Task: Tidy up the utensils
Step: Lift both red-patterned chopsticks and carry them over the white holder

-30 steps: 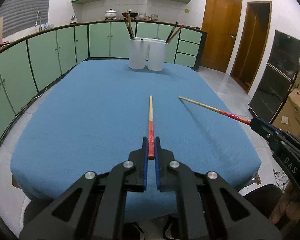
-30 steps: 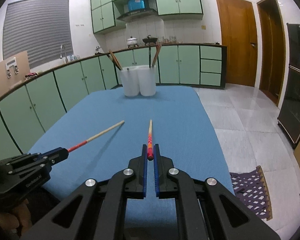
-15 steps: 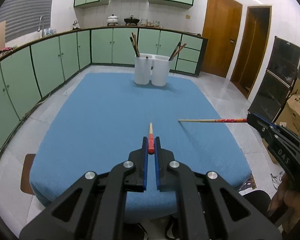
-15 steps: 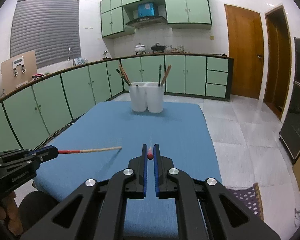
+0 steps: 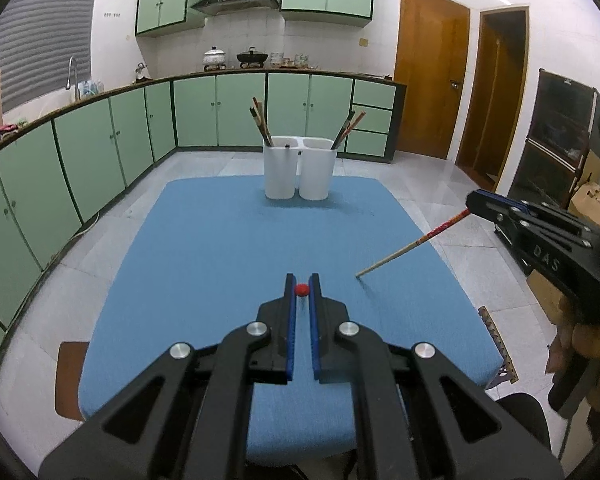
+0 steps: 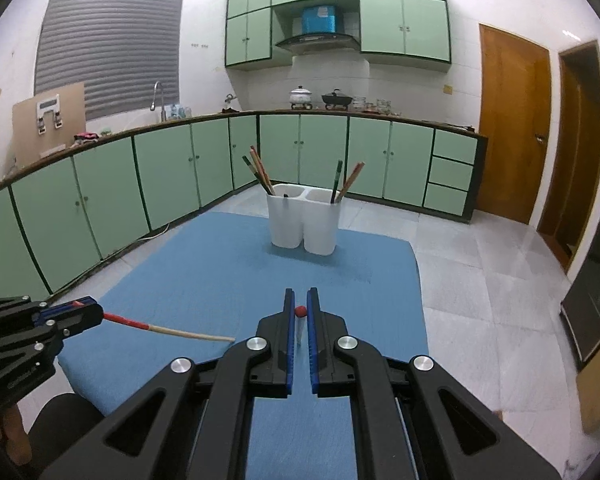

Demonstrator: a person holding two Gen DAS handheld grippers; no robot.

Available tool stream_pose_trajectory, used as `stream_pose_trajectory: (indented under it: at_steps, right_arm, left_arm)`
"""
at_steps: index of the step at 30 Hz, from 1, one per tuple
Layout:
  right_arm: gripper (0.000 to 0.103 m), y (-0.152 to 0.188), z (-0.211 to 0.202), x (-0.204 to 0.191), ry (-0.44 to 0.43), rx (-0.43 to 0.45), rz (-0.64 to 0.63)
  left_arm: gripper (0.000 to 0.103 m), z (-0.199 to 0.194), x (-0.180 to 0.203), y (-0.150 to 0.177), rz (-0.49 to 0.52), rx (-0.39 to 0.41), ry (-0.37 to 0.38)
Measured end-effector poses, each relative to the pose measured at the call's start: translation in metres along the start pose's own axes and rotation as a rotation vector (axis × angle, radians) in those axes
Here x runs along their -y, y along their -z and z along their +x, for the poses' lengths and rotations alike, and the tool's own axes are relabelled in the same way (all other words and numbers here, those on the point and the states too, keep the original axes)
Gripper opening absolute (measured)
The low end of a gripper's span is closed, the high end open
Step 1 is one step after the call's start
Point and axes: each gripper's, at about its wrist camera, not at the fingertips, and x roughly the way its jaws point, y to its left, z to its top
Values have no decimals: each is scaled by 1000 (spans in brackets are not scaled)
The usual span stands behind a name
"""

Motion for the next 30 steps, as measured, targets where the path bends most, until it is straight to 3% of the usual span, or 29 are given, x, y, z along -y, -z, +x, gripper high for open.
stream_pose_trajectory:
  at_steps: [15,30]
  right_arm:
    - [6,-30,40,6,-53,-69,-5]
    - [5,-45,40,15,-65,-62,3]
  left_arm:
    - [5,25,-5,-41,19,-19,44]
    - [5,37,-9,-65,41,-33,58]
